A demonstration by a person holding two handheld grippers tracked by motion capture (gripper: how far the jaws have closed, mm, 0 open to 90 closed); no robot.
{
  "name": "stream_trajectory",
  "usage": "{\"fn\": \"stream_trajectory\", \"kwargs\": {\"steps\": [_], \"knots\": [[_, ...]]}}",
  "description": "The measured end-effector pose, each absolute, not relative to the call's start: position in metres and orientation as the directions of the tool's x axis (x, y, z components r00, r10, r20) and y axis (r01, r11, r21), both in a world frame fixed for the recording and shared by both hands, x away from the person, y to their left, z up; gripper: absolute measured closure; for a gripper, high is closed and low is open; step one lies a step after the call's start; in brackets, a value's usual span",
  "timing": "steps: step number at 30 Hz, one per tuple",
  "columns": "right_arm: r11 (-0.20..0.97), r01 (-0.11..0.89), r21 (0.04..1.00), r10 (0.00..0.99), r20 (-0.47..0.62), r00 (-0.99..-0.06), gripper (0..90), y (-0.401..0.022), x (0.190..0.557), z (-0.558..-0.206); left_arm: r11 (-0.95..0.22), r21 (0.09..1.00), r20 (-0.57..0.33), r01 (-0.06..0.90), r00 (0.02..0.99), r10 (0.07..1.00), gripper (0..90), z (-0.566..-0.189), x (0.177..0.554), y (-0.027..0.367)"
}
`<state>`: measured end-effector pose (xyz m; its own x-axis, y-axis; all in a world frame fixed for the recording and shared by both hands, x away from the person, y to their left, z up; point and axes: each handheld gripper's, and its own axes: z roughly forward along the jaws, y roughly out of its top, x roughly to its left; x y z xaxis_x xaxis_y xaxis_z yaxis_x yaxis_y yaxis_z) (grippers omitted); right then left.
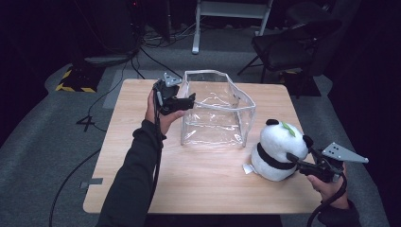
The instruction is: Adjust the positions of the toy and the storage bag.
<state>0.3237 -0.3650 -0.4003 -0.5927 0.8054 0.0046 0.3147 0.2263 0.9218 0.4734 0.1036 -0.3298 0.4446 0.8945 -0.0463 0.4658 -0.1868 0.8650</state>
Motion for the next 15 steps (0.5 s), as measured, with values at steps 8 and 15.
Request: {"fn": "stream_trajectory", "kwargs": {"steps": [8, 15], "knots": [[0.229, 0.312, 0.922, 0.795, 0.008, -0.606, 35.5, -0.363, 0.324, -0.402, -0.173, 0.854, -0.026, 0.49, 0.373, 0.927, 28.0, -0.337, 0.496, 0.092], [0.224, 0.312, 0.923, 0.795, 0.012, -0.607, 35.0, -0.363, 0.324, -0.403, -0.189, 0.832, -0.013, 0.522, 0.358, 0.934, 31.6, -0.345, 0.506, 0.087]]}}
